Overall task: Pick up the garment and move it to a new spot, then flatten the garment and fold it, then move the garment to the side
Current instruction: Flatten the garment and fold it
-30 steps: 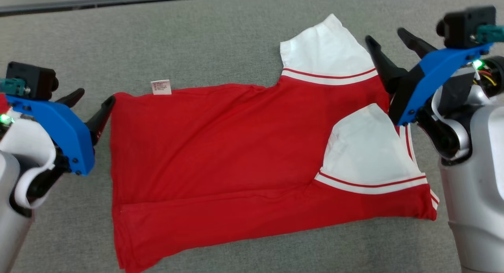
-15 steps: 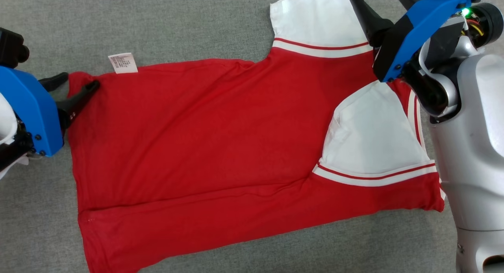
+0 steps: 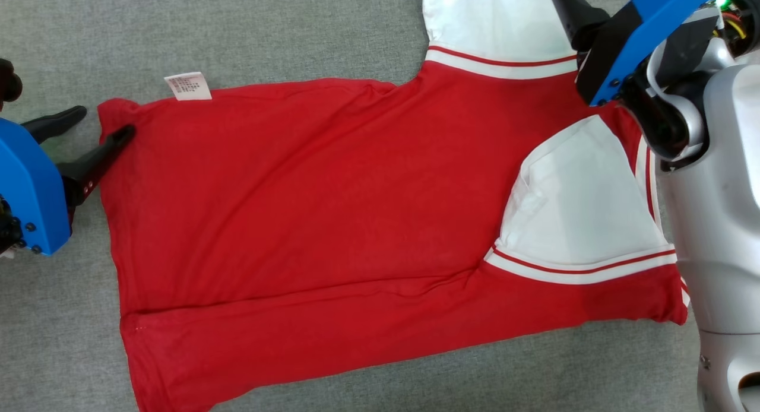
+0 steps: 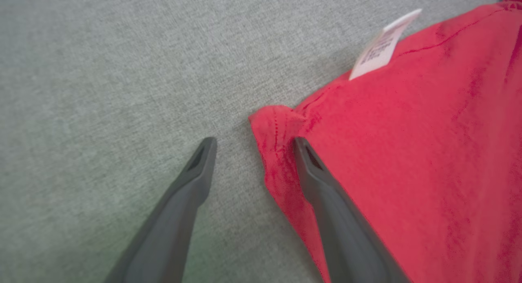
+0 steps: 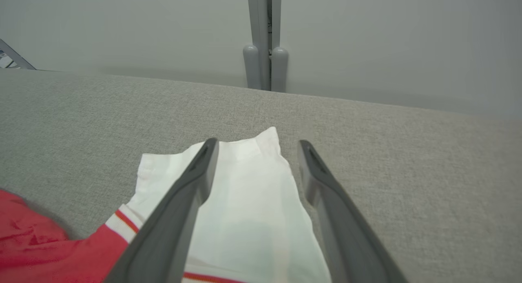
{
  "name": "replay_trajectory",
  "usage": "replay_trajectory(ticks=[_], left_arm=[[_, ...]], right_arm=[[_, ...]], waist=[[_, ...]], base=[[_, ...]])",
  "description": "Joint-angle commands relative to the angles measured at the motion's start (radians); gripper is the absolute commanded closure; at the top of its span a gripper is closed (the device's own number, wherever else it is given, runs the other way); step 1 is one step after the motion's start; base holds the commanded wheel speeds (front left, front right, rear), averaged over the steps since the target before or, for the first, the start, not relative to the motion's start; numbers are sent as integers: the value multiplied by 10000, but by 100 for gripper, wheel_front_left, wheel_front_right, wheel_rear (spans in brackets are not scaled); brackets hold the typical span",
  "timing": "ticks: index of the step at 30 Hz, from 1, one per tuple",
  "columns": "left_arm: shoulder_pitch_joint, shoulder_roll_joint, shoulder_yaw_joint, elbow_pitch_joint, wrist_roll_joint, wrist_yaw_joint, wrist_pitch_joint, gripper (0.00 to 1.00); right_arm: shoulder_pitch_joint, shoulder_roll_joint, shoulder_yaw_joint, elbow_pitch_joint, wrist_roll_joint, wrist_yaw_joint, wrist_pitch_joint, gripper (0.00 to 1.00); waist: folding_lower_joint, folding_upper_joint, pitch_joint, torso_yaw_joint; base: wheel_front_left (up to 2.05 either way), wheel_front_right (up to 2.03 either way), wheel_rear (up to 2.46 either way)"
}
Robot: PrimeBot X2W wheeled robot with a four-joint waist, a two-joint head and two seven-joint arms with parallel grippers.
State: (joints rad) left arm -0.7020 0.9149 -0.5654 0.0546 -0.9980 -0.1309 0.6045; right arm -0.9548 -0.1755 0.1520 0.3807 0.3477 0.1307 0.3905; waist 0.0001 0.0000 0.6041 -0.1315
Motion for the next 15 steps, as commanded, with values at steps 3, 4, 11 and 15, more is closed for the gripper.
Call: replay_trajectory(ticks=[3,4,11,15], left_arm=[[135,-140,-102,280,181,134,-159,0],[62,-252,-133,299,231,131,-235,0],[-283,-952,-502,725,497,90,-449,64],[-319,-1273,-756,893,511,114,-310,100]], right_arm=[[-243,-109,-102,72,31,1,13,0],[-295,-117,-127,86,25,1,33,0],[-728,-62,-350,655,-62,1,458,0],[-1230,-208,-564,1516,-346,1,901,0]], waist=[[-1,0,-3,50],[-1,0,11,67],[-1,0,222,136],[-1,0,291,361]], base=[[0,0,0],[0,0,0],[0,0,0],[0,0,0]])
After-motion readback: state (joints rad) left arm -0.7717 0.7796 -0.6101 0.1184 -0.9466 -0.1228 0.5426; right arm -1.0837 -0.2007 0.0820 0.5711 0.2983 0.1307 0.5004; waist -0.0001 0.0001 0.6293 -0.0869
